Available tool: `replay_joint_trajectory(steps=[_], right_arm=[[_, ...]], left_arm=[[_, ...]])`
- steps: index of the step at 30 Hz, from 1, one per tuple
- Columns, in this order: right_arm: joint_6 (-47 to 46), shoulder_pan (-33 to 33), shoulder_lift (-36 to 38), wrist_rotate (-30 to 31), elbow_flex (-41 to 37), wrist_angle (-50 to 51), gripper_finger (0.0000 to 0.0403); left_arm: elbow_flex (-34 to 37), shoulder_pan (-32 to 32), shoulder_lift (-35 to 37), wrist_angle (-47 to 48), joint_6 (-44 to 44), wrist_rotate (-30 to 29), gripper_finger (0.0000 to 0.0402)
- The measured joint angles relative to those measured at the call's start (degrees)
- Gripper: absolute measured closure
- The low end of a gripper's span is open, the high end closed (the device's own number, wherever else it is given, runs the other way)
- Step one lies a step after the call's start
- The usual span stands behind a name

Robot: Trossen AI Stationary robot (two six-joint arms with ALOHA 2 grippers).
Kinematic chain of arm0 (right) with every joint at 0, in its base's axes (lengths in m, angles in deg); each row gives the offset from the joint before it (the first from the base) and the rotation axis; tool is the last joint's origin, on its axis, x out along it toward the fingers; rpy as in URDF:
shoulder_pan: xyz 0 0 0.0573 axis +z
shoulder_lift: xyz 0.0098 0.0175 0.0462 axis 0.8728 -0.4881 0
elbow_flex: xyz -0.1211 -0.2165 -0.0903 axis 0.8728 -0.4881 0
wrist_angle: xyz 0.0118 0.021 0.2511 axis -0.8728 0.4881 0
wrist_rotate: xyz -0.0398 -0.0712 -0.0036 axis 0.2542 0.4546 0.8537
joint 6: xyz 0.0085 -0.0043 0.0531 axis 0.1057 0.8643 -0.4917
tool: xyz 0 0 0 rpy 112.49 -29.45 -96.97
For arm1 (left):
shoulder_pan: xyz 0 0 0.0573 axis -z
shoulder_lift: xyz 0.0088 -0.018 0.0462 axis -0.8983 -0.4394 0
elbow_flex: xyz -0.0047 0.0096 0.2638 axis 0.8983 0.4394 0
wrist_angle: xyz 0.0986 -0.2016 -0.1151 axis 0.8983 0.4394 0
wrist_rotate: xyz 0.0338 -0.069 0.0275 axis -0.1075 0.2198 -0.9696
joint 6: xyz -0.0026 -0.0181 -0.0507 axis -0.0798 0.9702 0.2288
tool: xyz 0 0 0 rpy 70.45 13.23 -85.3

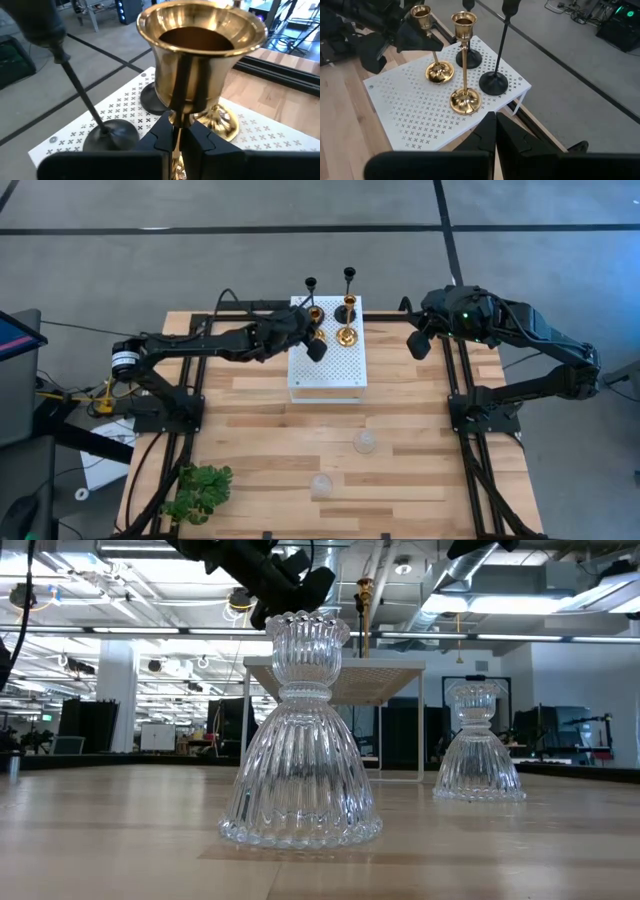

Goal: Pick & Place candle stick holders
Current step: Put the gold candle holder on the shelf

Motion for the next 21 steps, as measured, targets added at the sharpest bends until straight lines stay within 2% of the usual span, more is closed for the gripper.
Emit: replay_joint_trajectory(steps=[17,21], right_arm=[[0.00,0.00,0.02,-0.11,0.00,1.07,0.0403],[0.00,0.00,0.02,-0.09,0.00,1.07,0.0403]], left_arm=[[0.00,-1.08,0.00,-0.34,0.84,1.19,0.0383],[0.00,-1.08,0.00,-0.51,0.87,1.22,0.0370]])
